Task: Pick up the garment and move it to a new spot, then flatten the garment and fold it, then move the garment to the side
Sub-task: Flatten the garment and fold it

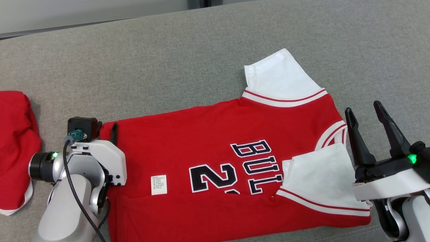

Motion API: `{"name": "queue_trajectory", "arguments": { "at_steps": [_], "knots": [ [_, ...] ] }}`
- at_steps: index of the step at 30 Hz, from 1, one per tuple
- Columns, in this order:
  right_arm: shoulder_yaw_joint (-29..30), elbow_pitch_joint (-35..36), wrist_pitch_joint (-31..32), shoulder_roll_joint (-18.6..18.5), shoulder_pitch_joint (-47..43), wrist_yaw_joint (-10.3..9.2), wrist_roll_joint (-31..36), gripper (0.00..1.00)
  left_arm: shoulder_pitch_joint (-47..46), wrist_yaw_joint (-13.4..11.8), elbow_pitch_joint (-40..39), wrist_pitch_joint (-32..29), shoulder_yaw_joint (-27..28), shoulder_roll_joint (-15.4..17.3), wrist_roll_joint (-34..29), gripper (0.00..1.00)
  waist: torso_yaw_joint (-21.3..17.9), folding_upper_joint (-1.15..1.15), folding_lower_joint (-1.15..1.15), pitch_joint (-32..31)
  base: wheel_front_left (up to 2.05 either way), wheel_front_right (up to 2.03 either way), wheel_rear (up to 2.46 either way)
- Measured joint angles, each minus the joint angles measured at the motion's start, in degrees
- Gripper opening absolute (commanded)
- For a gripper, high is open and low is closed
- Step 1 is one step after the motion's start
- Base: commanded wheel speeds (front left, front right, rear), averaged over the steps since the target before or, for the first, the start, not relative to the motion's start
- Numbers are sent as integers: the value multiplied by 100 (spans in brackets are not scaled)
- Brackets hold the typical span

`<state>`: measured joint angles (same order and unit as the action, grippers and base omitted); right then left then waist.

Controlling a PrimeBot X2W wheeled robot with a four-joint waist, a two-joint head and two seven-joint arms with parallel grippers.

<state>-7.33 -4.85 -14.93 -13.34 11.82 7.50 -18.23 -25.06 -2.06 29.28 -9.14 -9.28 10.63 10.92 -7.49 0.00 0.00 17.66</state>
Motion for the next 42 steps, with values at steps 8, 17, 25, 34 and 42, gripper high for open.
{"name": "queue_trajectory", "arguments": {
  "at_steps": [8, 17, 25, 34, 42],
  "knots": [
    [-35, -15, 0, -40, 29, -1, 0, 100, 12, 3, 13, -113, -37, -9, 100, 0, 46, 0, 0, -37, 0, 0, 0],
    [-96, -76, 0, -36, 48, -1, -22, 100, 10, -37, 3, -210, -99, 80, 122, 100, 38, 0, 0, -47, 0, 0, 0],
    [-126, -118, 0, -22, 49, 0, -41, 100, -52, -79, 47, -510, -194, 197, 63, 100, -10, 0, 0, -65, 0, 0, 0],
    [-188, -146, 0, -1, 51, 0, -45, 100, -244, 102, 114, -917, -320, 310, 100, 35, -60, 0, 0, -74, 0, 0, 0],
    [-151, -157, 0, -1, 51, 0, -58, 100, -229, 112, -18, -942, -365, 328, 152, 0, -71, 0, 0, -80, 0, 0, 0]
  ]
}}
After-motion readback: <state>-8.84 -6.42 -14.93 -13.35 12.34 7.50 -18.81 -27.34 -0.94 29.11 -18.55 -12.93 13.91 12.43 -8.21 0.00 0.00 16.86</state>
